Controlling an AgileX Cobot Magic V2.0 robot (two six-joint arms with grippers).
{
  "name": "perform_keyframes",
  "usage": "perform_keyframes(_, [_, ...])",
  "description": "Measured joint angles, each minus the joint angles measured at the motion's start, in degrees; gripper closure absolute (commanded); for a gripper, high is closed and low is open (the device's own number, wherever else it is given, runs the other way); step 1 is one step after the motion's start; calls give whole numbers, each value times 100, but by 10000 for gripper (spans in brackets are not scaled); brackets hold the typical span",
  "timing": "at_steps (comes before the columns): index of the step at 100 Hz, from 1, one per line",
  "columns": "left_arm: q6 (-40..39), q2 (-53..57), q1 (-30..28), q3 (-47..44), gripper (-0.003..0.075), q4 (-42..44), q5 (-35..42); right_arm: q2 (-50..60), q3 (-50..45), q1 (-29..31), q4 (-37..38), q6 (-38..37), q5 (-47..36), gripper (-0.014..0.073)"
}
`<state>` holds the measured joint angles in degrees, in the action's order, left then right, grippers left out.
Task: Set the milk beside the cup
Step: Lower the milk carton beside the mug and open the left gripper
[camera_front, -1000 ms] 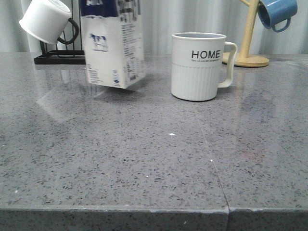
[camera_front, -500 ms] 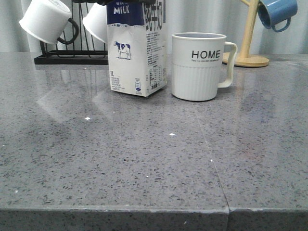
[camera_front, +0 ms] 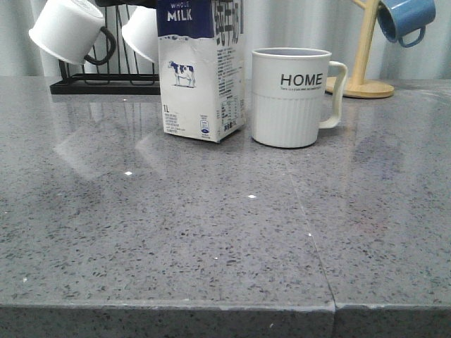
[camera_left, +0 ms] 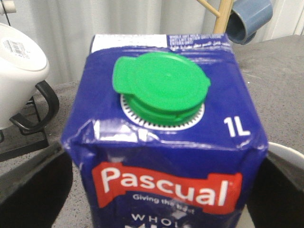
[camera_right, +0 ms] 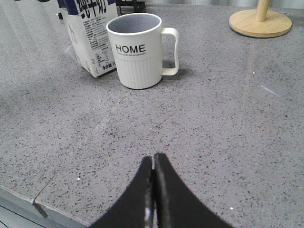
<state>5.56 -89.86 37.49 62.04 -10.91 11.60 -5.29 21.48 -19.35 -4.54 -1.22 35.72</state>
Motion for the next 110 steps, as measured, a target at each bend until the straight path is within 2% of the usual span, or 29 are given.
perform_keyframes(49, [38, 473, 0, 0, 63, 299, -711, 0, 0, 0, 0, 0, 0, 659])
perform_keyframes(83, [38, 1091, -36, -377, 73, 599, -811, 0, 0, 0, 0, 0, 0, 659])
perform_keyframes(90, [38, 1287, -128, -542, 118, 613, -834, 0, 0, 0, 0, 0, 0, 659])
perform_keyframes(97, [38, 1516, -301, -701, 209, 613, -898, 0, 0, 0, 0, 0, 3, 659])
perform_keyframes(110, [38, 2004, -764, -920, 488, 613, -1258, 0, 0, 0, 0, 0, 3, 659])
